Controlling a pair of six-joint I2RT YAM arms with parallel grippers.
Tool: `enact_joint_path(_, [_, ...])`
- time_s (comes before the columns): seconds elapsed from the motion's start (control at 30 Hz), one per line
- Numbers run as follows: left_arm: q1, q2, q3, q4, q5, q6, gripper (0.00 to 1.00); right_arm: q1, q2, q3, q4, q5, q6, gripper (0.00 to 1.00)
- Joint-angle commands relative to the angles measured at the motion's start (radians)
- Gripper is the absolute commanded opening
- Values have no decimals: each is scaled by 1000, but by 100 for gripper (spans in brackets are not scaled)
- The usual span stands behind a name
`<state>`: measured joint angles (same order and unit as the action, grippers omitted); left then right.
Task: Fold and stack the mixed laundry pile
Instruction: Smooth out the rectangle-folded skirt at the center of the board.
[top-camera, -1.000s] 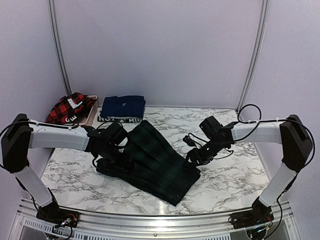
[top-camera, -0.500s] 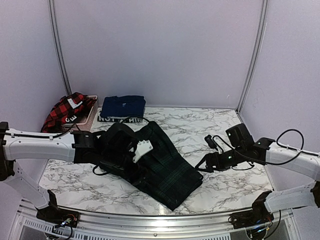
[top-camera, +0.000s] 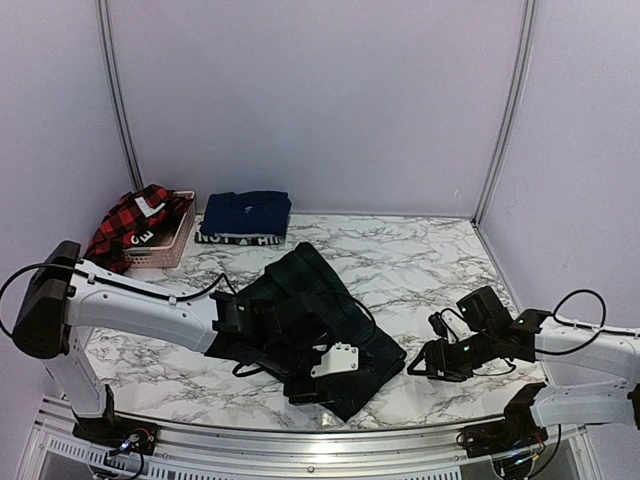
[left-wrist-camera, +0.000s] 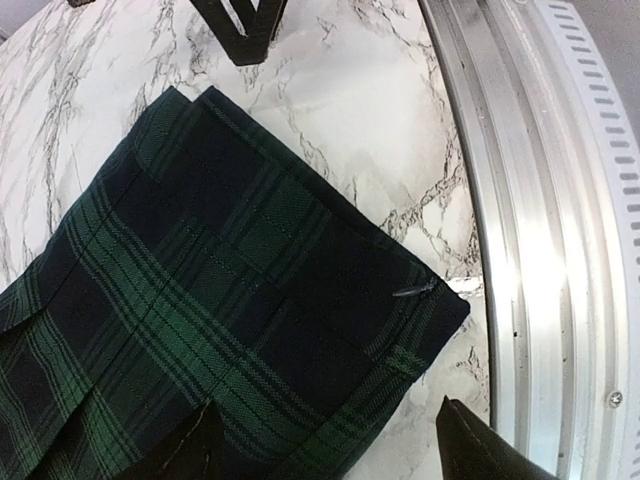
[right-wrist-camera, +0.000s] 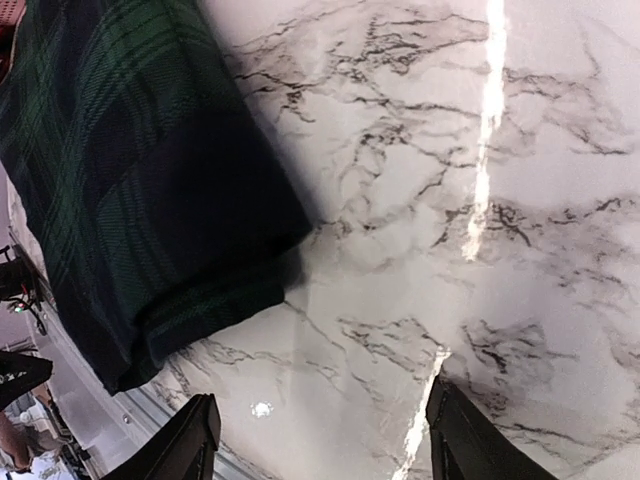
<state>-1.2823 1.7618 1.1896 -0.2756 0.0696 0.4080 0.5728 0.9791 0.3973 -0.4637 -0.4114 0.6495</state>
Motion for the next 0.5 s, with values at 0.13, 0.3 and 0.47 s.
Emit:
enact_joint_path(0.13, [-11, 79, 69, 10, -22, 130, 74, 60, 183, 34, 118, 109, -57, 68])
enact_joint_path(0.3, [-12, 128, 83, -2, -17, 173, 67, 76, 242, 31, 195, 108, -67, 69])
enact_joint_path(0.47, [-12, 153, 84, -14, -14, 201, 59, 89, 314, 42, 228, 109, -87, 69])
